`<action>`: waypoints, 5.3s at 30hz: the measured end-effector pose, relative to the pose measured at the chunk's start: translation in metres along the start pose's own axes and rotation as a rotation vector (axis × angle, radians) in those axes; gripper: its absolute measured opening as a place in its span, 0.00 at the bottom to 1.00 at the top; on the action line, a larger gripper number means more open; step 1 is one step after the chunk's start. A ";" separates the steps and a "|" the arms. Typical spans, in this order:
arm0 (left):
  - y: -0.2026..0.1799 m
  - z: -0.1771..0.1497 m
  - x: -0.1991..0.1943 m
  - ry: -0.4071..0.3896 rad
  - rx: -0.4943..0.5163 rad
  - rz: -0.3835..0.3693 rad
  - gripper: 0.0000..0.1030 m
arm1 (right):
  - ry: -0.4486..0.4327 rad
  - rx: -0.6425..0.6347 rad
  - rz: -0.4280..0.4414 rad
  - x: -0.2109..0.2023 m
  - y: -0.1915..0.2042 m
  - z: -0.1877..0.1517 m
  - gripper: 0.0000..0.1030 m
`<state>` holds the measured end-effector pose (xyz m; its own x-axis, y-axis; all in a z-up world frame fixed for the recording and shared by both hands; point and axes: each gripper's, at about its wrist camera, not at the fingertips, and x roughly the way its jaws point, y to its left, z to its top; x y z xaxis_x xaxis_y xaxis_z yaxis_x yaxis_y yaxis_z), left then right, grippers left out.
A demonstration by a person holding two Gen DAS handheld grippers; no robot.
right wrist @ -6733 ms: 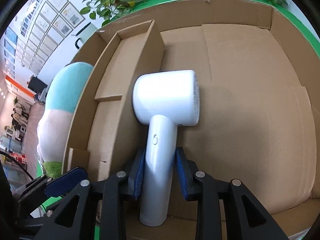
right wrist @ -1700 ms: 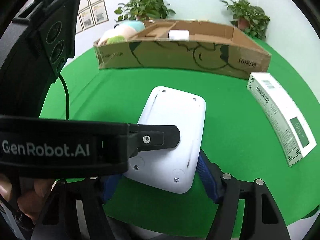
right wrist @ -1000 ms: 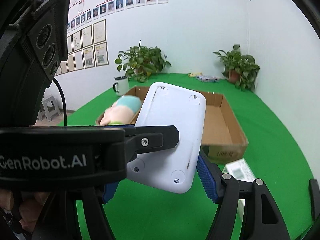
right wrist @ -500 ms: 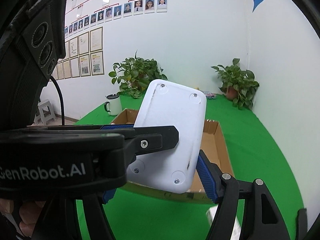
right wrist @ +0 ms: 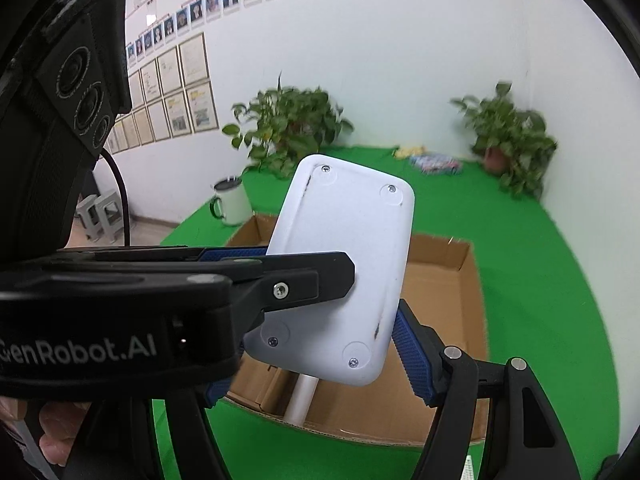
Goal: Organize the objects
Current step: 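Lower the white rounded device into the box beside the hair dryer with the right gripper, then open the right gripper and withdraw it from the box, then move the right gripper to the white-and-green medicine box and close on it, then lift the medicine box with the right gripper and carry it over the box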
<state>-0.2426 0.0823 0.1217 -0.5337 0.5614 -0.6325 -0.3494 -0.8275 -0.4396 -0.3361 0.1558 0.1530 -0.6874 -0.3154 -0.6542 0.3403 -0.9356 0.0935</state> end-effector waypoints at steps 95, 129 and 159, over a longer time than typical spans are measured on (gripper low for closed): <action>0.017 -0.181 -0.037 -0.262 0.130 0.508 0.83 | 0.044 -0.017 -0.191 -0.060 -0.095 -0.268 0.99; 0.015 -0.213 0.000 -0.029 -0.049 0.190 0.83 | 0.139 0.011 0.045 -0.064 -0.019 -0.335 0.97; -0.006 -0.248 0.027 0.112 -0.213 -0.169 0.44 | 0.136 0.115 0.045 -0.054 0.044 -0.339 0.59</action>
<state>-0.0638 0.1058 -0.0515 -0.3892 0.6989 -0.6001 -0.2504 -0.7072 -0.6612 -0.0659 0.1854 -0.0620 -0.5774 -0.3401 -0.7422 0.2880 -0.9355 0.2047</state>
